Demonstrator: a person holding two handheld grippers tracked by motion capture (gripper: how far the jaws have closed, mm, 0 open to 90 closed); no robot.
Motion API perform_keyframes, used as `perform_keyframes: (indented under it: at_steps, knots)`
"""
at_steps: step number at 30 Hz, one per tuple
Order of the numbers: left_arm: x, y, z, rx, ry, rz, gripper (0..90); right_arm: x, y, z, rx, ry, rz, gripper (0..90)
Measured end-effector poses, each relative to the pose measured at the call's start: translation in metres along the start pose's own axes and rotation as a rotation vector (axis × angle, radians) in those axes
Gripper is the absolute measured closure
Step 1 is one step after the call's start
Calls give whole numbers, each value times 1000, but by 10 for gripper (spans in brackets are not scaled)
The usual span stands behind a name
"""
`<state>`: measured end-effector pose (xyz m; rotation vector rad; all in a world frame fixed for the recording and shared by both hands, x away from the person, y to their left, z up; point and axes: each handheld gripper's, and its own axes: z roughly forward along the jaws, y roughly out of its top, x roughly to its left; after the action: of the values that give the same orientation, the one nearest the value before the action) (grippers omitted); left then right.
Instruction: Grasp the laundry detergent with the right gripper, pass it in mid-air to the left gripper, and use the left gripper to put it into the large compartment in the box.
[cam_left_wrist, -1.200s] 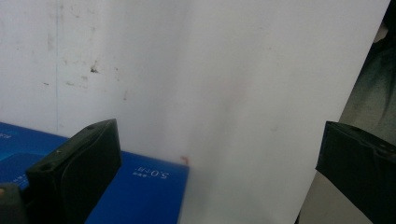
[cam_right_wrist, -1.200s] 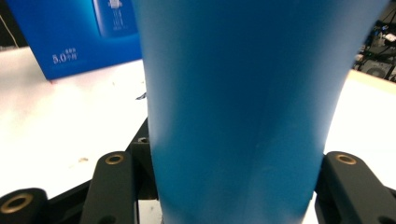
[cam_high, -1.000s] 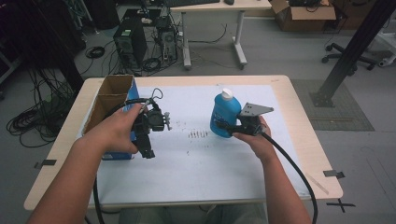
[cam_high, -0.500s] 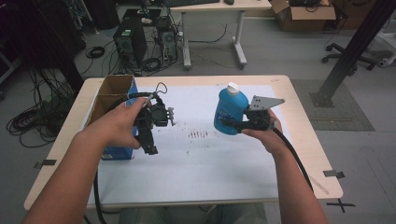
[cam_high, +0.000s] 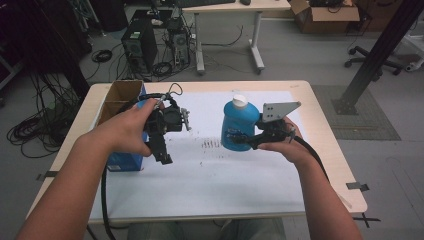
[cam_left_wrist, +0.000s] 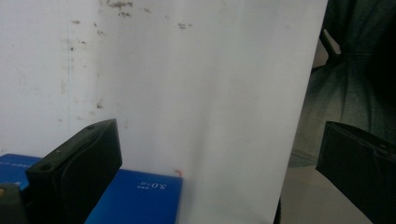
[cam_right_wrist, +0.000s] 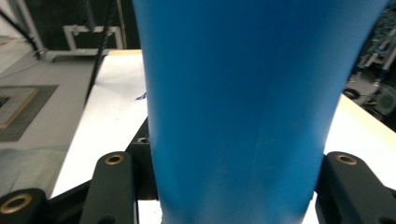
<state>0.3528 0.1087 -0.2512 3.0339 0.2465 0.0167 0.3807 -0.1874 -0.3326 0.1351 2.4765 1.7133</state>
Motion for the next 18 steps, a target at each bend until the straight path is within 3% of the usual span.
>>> perform_keyframes:
  at_steps: [7, 18]
  knots:
    - [-2, 3, -6, 0, -17, 5, 1, 9, 1, 10, 36, 51, -32, 446]
    - [-4, 12, -15, -12, -20, 24, 1, 20, -3, 26, 43, 103, -44, 445]
